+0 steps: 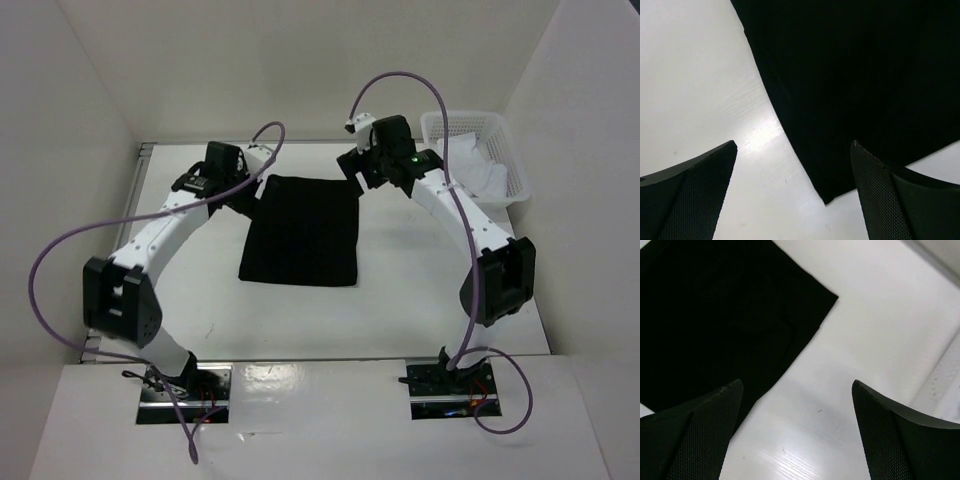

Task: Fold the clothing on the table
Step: Flatten the skirt out

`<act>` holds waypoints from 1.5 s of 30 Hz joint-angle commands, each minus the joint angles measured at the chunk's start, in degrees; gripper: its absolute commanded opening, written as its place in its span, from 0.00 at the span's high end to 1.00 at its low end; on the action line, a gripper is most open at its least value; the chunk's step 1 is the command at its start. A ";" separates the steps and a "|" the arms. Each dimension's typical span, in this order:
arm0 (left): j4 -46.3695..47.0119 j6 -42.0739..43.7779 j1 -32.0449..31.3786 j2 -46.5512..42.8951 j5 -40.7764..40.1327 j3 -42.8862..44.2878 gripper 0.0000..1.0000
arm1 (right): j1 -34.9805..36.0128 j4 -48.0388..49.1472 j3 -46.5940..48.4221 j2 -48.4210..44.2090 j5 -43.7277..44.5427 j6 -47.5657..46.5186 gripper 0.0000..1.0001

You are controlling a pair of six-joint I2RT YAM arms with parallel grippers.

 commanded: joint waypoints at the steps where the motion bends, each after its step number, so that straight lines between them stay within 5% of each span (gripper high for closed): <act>1: 4.33 -2.90 6.33 11.02 10.77 4.77 0.00 | -3.87 1.45 -5.35 2.34 -9.42 3.00 0.07; 14: -2.95 -1.31 11.01 39.52 20.18 38.08 0.14 | -7.22 3.29 0.00 12.44 -16.90 4.14 0.08; 21: -5.60 -1.31 13.12 47.53 26.08 45.04 0.44 | -8.89 6.02 0.54 16.67 -25.69 5.82 0.13; 33: -9.89 -1.92 13.12 57.19 24.76 54.52 0.44 | -8.89 6.02 0.54 17.28 -25.61 4.77 0.13; 37: -16.48 -2.45 13.12 63.78 25.55 66.55 0.44 | -8.89 6.02 -0.51 16.67 -26.84 4.77 0.13; 41: -29.91 -3.07 13.12 79.57 26.17 93.47 0.44 | -9.42 6.02 -0.52 16.67 -26.84 4.15 0.13; 45: -32.91 -2.64 12.24 79.69 22.68 95.46 0.46 | -9.42 6.55 -0.52 16.14 -27.97 4.15 0.13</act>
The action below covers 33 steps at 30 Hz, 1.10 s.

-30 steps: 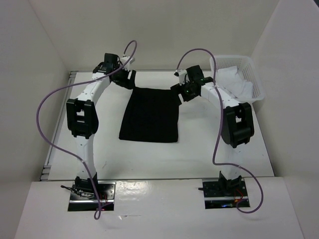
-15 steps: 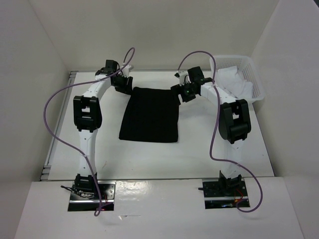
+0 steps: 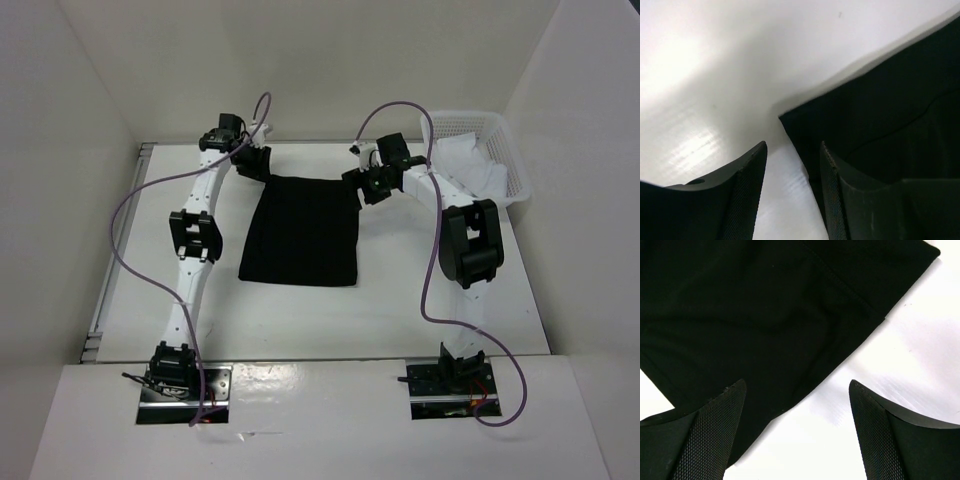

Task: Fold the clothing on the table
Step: Flatten the skirt out

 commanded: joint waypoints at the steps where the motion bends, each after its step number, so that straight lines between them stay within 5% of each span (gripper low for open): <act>1: -9.45 -0.51 -1.56 4.57 -1.95 9.16 0.46 | -0.41 2.40 1.06 -1.63 -1.99 -0.66 0.13; 12: -12.27 0.54 -2.72 8.90 -3.63 12.11 0.46 | -0.41 2.40 1.06 -1.10 -1.38 -0.66 0.13; 15: -12.27 0.54 -2.72 8.90 -2.58 12.11 0.57 | -0.41 2.40 1.75 0.04 -0.15 -0.66 0.13; 18: -13.32 0.54 -2.72 8.38 -3.10 12.11 0.81 | -1.03 3.01 3.86 2.49 0.38 -0.66 0.13; 21: -13.85 0.02 -2.72 7.85 -3.10 12.11 0.95 | -2.44 3.54 7.28 6.09 -0.76 -0.66 0.13; 33: -16.22 0.01 -2.72 7.32 -2.57 12.11 0.99 | -5.77 -0.76 20.72 18.93 -8.23 -2.68 0.17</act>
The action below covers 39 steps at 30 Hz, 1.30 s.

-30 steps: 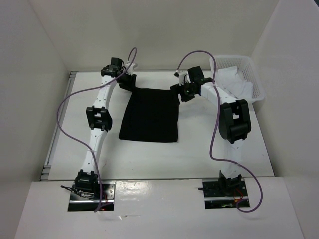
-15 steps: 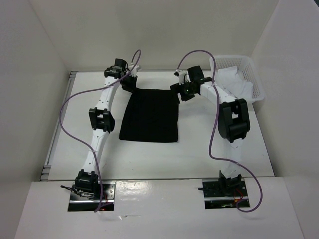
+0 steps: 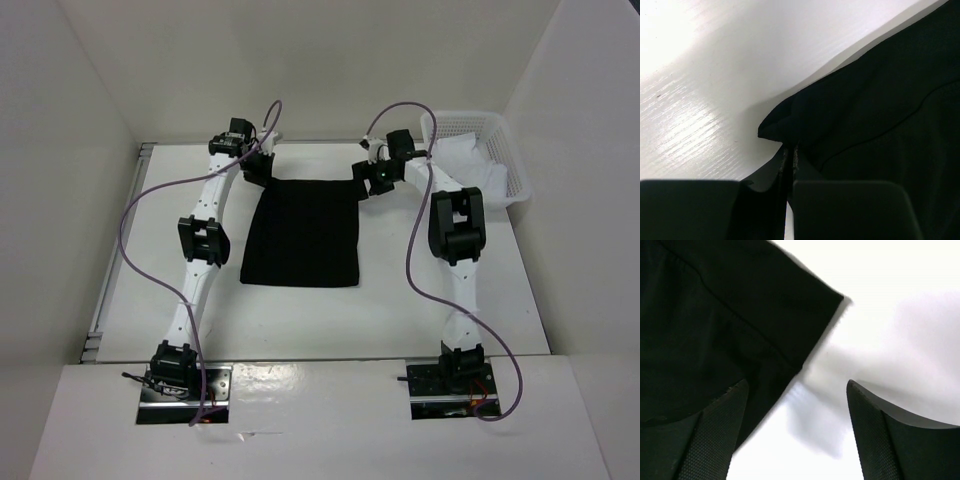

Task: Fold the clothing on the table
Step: Flatten the skirt out, then fold the skirt

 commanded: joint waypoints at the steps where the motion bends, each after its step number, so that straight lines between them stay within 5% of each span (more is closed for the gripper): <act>1: -5.06 -0.12 0.02 0.72 0.55 0.67 0.99 | -0.38 -1.92 6.25 3.00 -4.64 -1.11 0.18; 21: -5.59 0.94 0.02 1.77 0.55 0.67 0.99 | -0.90 -12.38 26.90 17.16 -9.66 0.04 0.35; 27: -5.59 1.46 0.02 2.30 0.55 0.67 1.00 | -0.90 -19.05 39.80 25.05 -10.19 0.04 0.50; 31: -6.11 1.46 0.02 2.30 0.55 0.67 1.00 | -0.90 -33.87 70.39 38.74 -8.71 1.44 0.68; 36: -6.11 1.99 0.02 1.77 0.02 0.67 1.00 | 0.23 -34.45 70.50 38.08 -9.14 1.00 0.97; 39: -6.11 1.99 0.02 0.45 -0.58 0.67 1.00 | 0.24 -34.45 70.50 35.19 -8.00 1.61 1.00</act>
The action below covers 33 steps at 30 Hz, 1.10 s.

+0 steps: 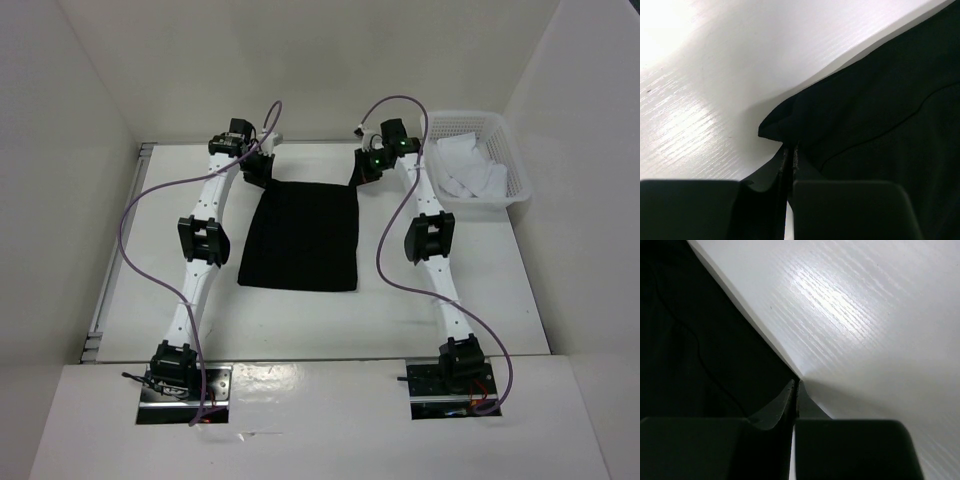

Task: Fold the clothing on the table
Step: Fold the skirt

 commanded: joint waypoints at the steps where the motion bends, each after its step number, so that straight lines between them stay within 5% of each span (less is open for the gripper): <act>1: -4.69 2.12 0.02 -1.03 -1.11 0.54 1.00 | 0.61 -4.07 2.77 -3.75 0.95 0.59 1.00; 19: -5.22 2.12 0.02 -15.19 -4.19 0.54 1.00 | 4.21 -6.27 1.46 -22.82 15.71 2.26 1.00; 28: -1.90 0.37 -1.65 -15.72 -14.19 0.54 1.00 | 10.36 -7.68 -1.00 -26.34 26.69 2.87 1.00; 33: -0.04 -1.74 -2.27 -23.09 -15.44 0.54 1.00 | 12.64 -7.67 -4.78 -33.63 31.17 3.40 1.00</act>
